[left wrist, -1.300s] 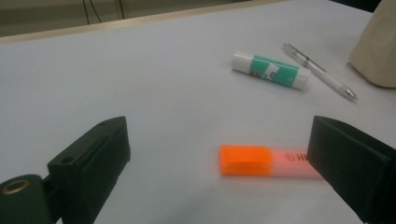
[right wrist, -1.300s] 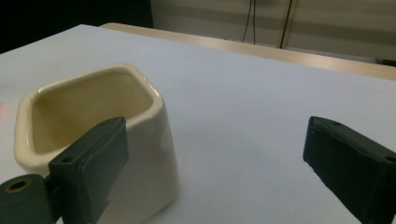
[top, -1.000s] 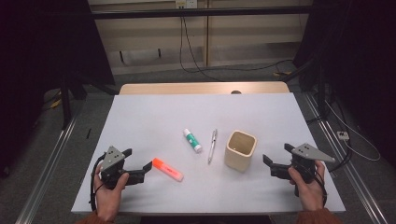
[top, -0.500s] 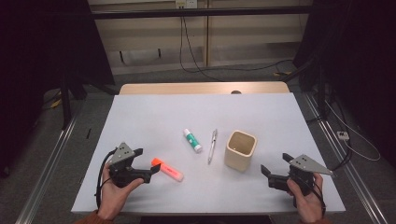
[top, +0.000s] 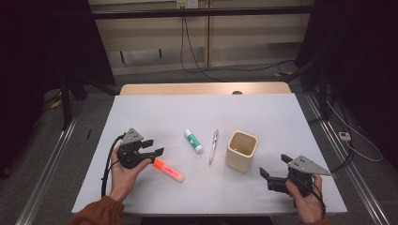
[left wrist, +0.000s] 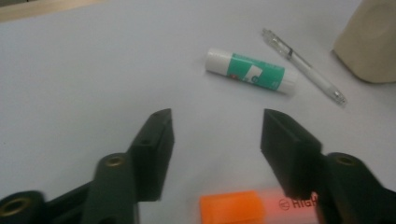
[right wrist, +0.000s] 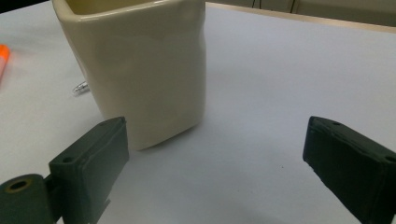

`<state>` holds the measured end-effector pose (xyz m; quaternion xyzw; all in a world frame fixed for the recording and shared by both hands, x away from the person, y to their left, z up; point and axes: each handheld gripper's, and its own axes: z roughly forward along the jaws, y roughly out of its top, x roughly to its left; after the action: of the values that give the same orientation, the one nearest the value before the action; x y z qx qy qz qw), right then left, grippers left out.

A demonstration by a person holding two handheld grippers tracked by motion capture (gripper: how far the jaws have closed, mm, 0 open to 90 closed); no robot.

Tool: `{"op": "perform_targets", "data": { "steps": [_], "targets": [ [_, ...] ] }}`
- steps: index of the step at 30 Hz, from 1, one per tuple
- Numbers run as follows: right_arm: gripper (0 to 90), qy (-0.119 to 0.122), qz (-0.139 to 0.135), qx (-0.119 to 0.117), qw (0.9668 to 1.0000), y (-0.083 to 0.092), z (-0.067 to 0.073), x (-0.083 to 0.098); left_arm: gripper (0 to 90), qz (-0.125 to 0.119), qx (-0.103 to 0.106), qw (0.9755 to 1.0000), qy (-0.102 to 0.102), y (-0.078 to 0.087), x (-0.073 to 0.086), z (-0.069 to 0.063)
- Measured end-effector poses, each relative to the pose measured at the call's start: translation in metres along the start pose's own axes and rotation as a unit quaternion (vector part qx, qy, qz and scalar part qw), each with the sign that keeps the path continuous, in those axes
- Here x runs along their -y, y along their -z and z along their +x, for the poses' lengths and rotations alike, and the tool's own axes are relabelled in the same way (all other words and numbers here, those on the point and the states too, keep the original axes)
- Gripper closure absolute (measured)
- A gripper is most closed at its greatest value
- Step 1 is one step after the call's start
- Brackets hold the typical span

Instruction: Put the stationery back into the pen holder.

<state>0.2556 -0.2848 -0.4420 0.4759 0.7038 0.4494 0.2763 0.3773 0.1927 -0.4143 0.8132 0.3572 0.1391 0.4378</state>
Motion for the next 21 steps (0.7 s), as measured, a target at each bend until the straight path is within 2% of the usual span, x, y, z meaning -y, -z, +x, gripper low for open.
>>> {"op": "perform_targets", "data": {
  "steps": [2, 3, 4, 6, 8, 10, 14, 16, 19, 21],
  "targets": [
    [6.8, -0.004, 0.001, -0.004, 1.0000, -0.001, -0.001, 0.001, 59.1, 0.013, 0.006, 0.9999, 0.004, -0.003, 0.002, 0.002],
    [6.8, -0.005, 0.001, -0.003, 1.0000, -0.001, -0.002, 0.001, 62.9, 0.022, -0.001, 0.9998, 0.004, -0.005, 0.003, 0.001],
    [6.8, -0.005, 0.001, -0.003, 1.0000, -0.001, -0.002, 0.001, 62.9, 0.023, 0.002, 0.9997, 0.007, -0.007, 0.005, 0.001],
    [6.7, -0.005, 0.001, -0.004, 1.0000, -0.001, -0.002, 0.000, 73.7, 0.032, 0.016, 0.9993, 0.004, -0.011, 0.006, 0.001],
    [6.5, -0.003, 0.002, -0.005, 1.0000, -0.002, -0.001, 0.000, 81.9, 0.035, 0.020, 0.9992, -0.001, -0.015, 0.006, 0.002],
    [6.0, -0.002, 0.003, -0.007, 1.0000, -0.002, 0.000, 0.000, 89.8, 0.046, 0.020, 0.9987, 0.005, -0.020, 0.008, 0.004],
    [4.7, -0.002, 0.003, -0.007, 1.0000, -0.003, -0.001, 0.000, 90.0, 0.062, 0.009, 0.9980, 0.007, -0.028, 0.009, 0.007],
    [4.7, -0.001, 0.005, -0.007, 1.0000, -0.003, -0.001, 0.000, 90.0, 0.070, 0.012, 0.9975, 0.007, -0.031, 0.010, 0.007],
    [4.7, -0.003, 0.005, -0.008, 1.0000, -0.003, -0.001, 0.000, 90.0, 0.086, 0.018, 0.9962, -0.005, -0.034, 0.011, 0.007],
    [4.7, -0.002, 0.007, -0.010, 0.9999, -0.004, -0.001, 0.000, 90.0, 0.099, 0.010, 0.9950, -0.008, -0.037, 0.013, 0.006]
  ]
}}
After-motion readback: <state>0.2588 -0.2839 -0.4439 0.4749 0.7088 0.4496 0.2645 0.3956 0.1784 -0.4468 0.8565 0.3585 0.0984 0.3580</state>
